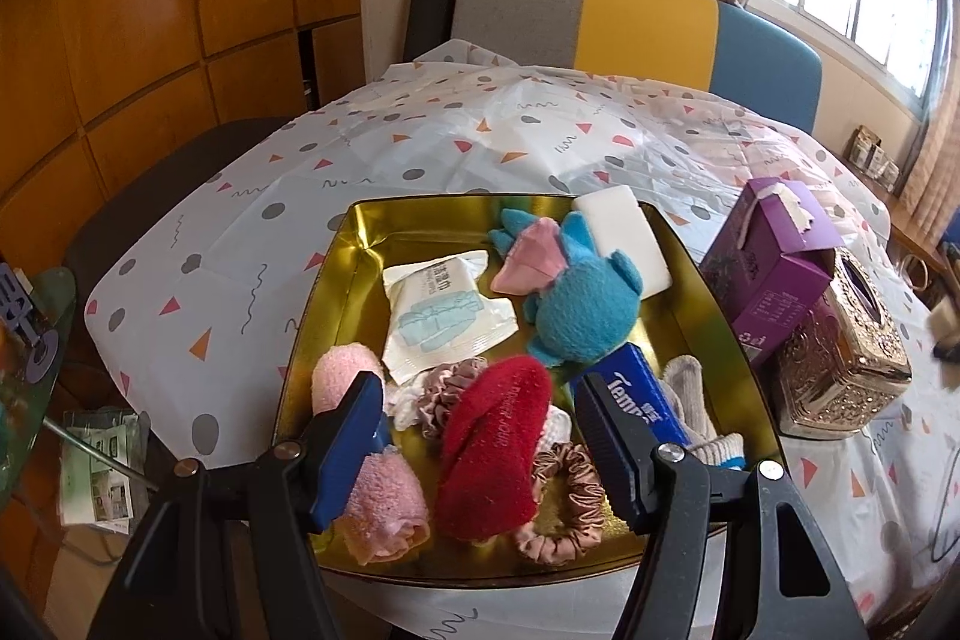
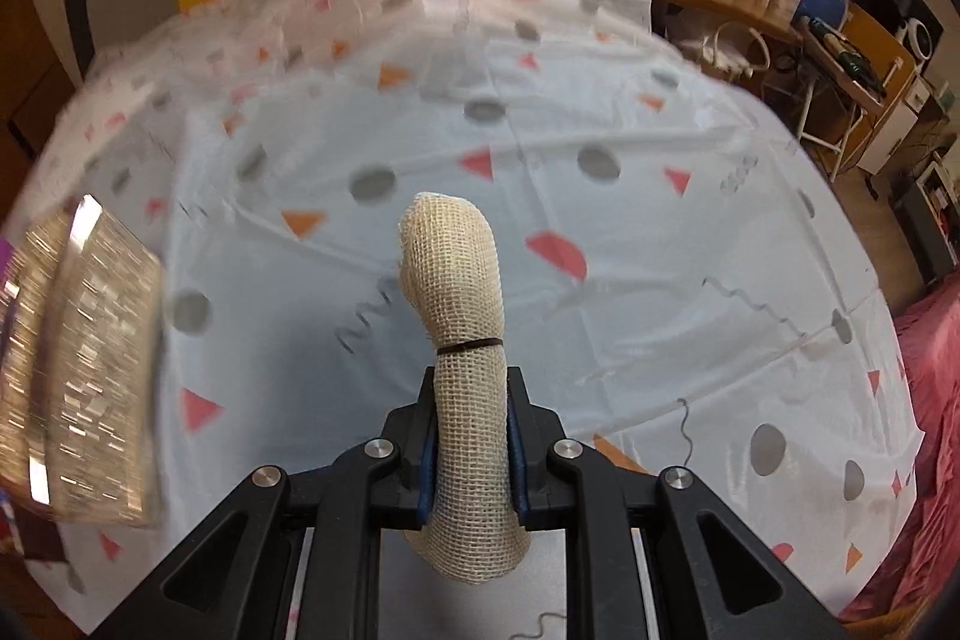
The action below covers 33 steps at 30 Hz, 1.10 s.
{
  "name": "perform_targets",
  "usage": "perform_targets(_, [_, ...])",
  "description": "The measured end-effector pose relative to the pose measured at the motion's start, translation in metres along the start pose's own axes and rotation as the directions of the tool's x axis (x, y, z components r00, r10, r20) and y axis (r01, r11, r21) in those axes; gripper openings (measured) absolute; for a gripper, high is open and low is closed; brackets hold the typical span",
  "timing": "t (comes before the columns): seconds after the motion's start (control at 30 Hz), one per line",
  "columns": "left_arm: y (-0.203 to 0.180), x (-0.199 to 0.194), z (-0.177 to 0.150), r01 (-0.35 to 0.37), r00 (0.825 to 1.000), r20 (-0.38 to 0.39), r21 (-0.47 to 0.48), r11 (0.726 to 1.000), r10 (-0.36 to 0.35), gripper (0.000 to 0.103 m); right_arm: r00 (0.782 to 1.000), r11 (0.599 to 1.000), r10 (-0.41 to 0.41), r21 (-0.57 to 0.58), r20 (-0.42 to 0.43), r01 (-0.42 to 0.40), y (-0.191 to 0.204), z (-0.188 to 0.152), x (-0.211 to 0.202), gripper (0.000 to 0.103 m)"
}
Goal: Organize soft objects
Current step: 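Carry the beige knit sleeve into the gold tray with the right gripper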
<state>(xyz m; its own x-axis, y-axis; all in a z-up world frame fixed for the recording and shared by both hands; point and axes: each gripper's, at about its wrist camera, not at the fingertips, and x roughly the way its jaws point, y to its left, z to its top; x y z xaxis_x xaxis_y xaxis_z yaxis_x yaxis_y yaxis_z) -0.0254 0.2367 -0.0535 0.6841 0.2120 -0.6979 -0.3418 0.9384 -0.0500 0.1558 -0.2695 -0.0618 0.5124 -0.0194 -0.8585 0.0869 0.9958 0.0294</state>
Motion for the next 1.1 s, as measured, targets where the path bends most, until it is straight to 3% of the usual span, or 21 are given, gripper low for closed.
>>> perform_targets(0.13, [0.006,0.001,0.000,-0.007,1.000,-0.004,-0.019,1.000,0.007,0.067,0.984,0.988,0.106,-0.122,0.140,-0.089,0.047,0.011,-0.062,0.017])
perform_targets(0.3, [0.016,-0.002,0.003,-0.024,1.000,0.009,-0.044,0.999,0.024,0.067,0.918,0.909,0.332,-0.334,0.216,-0.250,0.134,0.006,-0.124,0.017])
perform_targets(0.43, [0.025,-0.004,0.004,-0.039,0.999,0.014,-0.062,0.997,0.040,0.067,0.853,0.782,0.504,-0.492,0.135,-0.384,0.216,-0.018,-0.146,0.017])
perform_targets(0.57, [0.031,-0.006,0.003,-0.054,0.998,0.018,-0.069,0.996,0.056,0.067,0.809,0.671,0.587,-0.549,-0.016,-0.498,0.291,-0.050,-0.135,0.017])
perform_targets(0.73, [0.037,-0.010,0.003,-0.065,0.997,0.024,-0.080,0.995,0.067,0.067,0.793,0.631,0.587,-0.519,-0.167,-0.576,0.361,-0.078,-0.092,0.017])
perform_targets(0.87, [0.042,-0.011,0.002,-0.072,0.997,0.027,-0.088,0.994,0.075,0.069,0.801,0.644,0.563,-0.499,-0.204,-0.580,0.396,-0.092,-0.068,0.018])
perform_targets(1.1, [0.049,-0.012,0.000,-0.084,0.996,0.028,-0.096,0.992,0.087,0.069,0.829,0.681,0.505,-0.477,-0.241,-0.555,0.409,-0.099,-0.033,0.021])
